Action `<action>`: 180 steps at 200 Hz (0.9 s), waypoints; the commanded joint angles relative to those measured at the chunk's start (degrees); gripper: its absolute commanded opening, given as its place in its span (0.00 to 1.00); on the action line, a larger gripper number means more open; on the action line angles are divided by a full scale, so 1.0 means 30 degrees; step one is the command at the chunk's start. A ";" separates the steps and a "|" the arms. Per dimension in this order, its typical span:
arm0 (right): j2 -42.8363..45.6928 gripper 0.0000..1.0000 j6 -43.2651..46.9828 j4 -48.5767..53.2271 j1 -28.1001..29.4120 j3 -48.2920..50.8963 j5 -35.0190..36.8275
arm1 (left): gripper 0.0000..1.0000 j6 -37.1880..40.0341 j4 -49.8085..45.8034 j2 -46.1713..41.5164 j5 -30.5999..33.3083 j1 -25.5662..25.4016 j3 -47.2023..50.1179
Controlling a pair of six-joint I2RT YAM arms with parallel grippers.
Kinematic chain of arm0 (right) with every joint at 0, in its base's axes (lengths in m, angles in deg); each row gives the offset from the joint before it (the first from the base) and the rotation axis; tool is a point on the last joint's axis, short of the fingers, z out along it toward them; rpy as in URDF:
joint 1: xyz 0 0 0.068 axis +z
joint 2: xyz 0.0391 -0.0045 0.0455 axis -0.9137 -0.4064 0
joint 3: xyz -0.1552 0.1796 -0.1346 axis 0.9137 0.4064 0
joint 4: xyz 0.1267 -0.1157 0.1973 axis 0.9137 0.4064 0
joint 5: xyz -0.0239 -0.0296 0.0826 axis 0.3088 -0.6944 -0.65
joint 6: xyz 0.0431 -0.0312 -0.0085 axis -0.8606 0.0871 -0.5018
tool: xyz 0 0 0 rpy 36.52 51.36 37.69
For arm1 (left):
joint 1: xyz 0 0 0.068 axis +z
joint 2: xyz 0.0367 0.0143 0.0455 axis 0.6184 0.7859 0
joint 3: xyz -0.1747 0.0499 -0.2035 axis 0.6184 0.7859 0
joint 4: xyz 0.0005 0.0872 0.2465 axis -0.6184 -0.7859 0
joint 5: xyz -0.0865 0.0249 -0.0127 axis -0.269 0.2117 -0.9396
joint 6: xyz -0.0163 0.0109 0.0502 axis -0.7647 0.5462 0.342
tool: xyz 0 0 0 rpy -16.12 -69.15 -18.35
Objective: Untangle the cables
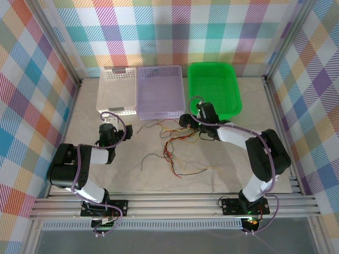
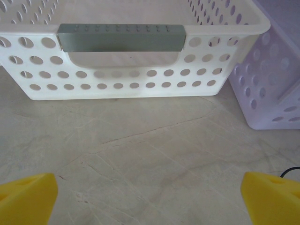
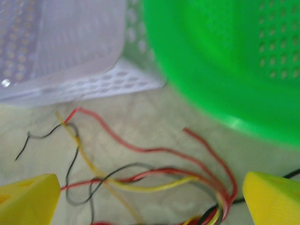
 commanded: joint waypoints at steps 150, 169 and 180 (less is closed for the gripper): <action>-0.1339 0.72 -0.0117 0.3053 0.1528 -0.0147 0.2204 | 1.00 0.0088 0.0184 0.0008 0.0136 0.0259 -0.0325; -0.2042 0.60 -0.0063 0.2776 0.1528 -0.0315 0.2400 | 1.00 0.0065 0.0184 -0.0020 0.0133 0.0259 -0.0330; -0.2373 0.56 -0.0090 0.2566 0.1528 -0.0374 0.2481 | 1.00 0.0085 0.0237 -0.0021 0.0151 0.0259 -0.0285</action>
